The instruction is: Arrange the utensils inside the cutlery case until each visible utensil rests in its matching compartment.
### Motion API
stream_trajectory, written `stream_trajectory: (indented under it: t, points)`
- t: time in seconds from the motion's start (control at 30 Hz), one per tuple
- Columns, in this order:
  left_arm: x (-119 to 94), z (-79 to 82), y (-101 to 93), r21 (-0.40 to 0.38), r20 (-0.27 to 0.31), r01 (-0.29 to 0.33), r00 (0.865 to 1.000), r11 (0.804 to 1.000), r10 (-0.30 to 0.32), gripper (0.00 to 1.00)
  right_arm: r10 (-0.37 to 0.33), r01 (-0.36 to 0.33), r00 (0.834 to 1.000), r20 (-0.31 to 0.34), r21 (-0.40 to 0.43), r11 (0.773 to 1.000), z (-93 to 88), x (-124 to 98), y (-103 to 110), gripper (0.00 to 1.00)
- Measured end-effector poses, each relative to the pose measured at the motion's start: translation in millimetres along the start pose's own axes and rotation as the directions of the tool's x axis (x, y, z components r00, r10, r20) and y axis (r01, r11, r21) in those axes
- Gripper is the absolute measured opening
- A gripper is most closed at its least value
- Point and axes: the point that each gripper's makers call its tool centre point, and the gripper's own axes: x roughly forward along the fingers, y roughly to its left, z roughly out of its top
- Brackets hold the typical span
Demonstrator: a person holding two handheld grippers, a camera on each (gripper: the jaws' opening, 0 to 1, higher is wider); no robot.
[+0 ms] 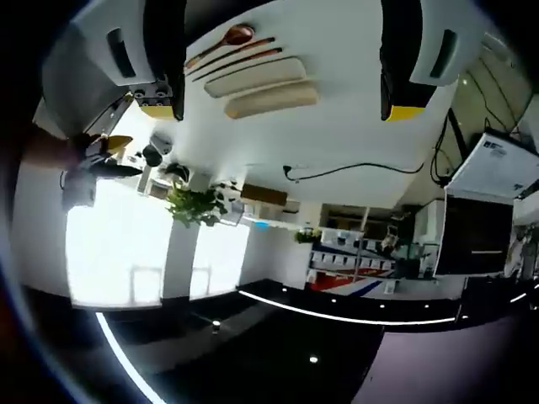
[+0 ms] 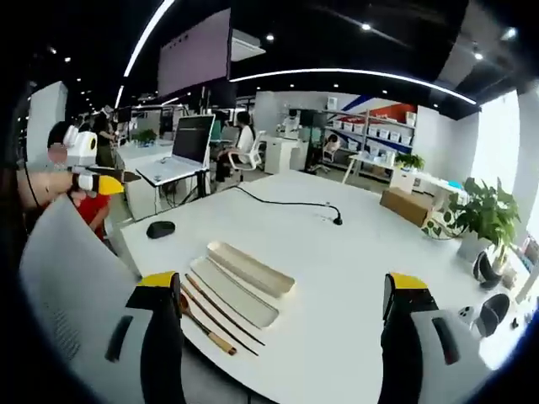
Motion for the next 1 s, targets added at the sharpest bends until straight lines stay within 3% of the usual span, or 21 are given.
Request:
stream_trajectory:
  t: [0.03, 0.07, 0.1, 0.13, 0.2, 0.23, 0.27, 0.37, 0.43, 0.5, 0.6, 0.67, 0.77, 0.87, 1.0]
  points:
    - [1.3, -4.6, 1.7, -0.003, -0.018, -0.008, 1.000, 1.000, 0.008, 1.00, -0.053, 0.054, 0.998, -0.034, 0.026, 0.998, -4.0, -0.1, -9.0, 1.00]
    - [1.5, -8.3, 1.5, -0.010, -0.046, -0.004, 0.999, 1.000, 0.004, 1.00, -0.077, 0.077, 0.997, -0.027, 0.006, 0.997, -0.2, -1.0, -13.5, 1.00]
    - [2.1, -6.0, 1.6, -0.015, -0.034, 0.001, 0.999, 1.000, -0.001, 1.00, -0.095, 0.095, 0.995, 0.018, -0.016, 0.995, 8.4, -1.2, -17.4, 1.00]
    - [1.6, 0.7, -0.5, -0.060, 0.016, 0.020, 1.000, 0.998, -0.019, 1.00, -0.104, 0.106, 0.993, 0.060, -0.023, 0.994, 14.4, -1.2, -19.4, 1.00]
    - [0.6, -3.4, 1.3, -0.112, 0.010, 0.025, 1.000, 0.993, -0.024, 1.00, -0.069, 0.070, 0.996, 0.050, -0.003, 0.998, 7.7, 1.6, -16.2, 1.00]
    - [0.1, -10.4, 3.7, -0.116, -0.020, 0.015, 1.000, 0.993, -0.018, 1.00, -0.052, 0.053, 0.999, -0.016, 0.076, 0.996, -2.9, 3.2, -13.2, 0.99]
    - [0.1, -11.7, 3.6, -0.109, -0.026, 0.014, 1.000, 0.994, -0.017, 1.00, -0.071, 0.075, 0.997, -0.044, 0.093, 0.993, -6.3, 3.5, -14.3, 0.99]
    - [-1.9, -4.7, 5.7, -0.067, -0.001, 0.000, 1.000, 0.998, 0.000, 0.99, -0.069, 0.070, 0.997, 0.023, -0.077, 0.995, 10.2, 5.1, -7.6, 0.99]
    - [-2.6, 2.7, 6.4, -0.070, 0.031, -0.002, 1.000, 0.998, 0.004, 1.00, -0.053, 0.056, 0.998, 0.025, -0.105, 0.993, 11.2, 6.6, -2.5, 0.99]
    - [-3.3, 9.0, 8.5, -0.068, 0.064, -0.010, 0.998, 0.998, 0.015, 1.00, -0.032, 0.031, 0.999, -0.010, -0.084, 0.996, 3.7, 10.1, -1.6, 0.99]
    - [0.2, 6.4, 9.6, -0.043, 0.040, -0.015, 0.999, 0.999, 0.016, 1.00, -0.038, 0.034, 0.994, 0.106, 0.035, 0.999, 21.2, 6.6, -6.9, 0.98]
    - [1.6, 3.1, 7.1, -0.043, 0.024, -0.006, 1.000, 0.999, 0.007, 1.00, -0.068, 0.064, 0.996, 0.058, 0.068, 0.996, 11.6, 4.7, -13.0, 0.95]
    - [-0.1, -3.5, 3.5, -0.051, 0.006, -0.002, 1.000, 0.999, 0.002, 1.00, -0.059, 0.059, 0.998, 0.003, -0.002, 0.998, -0.1, 5.3, -9.9, 0.90]
    - [-1.5, -5.2, 6.1, -0.060, -0.001, -0.011, 1.000, 0.998, 0.011, 1.00, -0.066, 0.066, 0.997, 0.033, 0.002, 0.998, 5.2, 3.1, -9.9, 0.92]
    - [-0.8, -6.2, 6.2, -0.072, -0.003, -0.010, 1.000, 0.997, 0.010, 1.00, -0.082, 0.082, 0.996, 0.022, -0.002, 0.997, 2.6, 1.4, -13.0, 0.88]
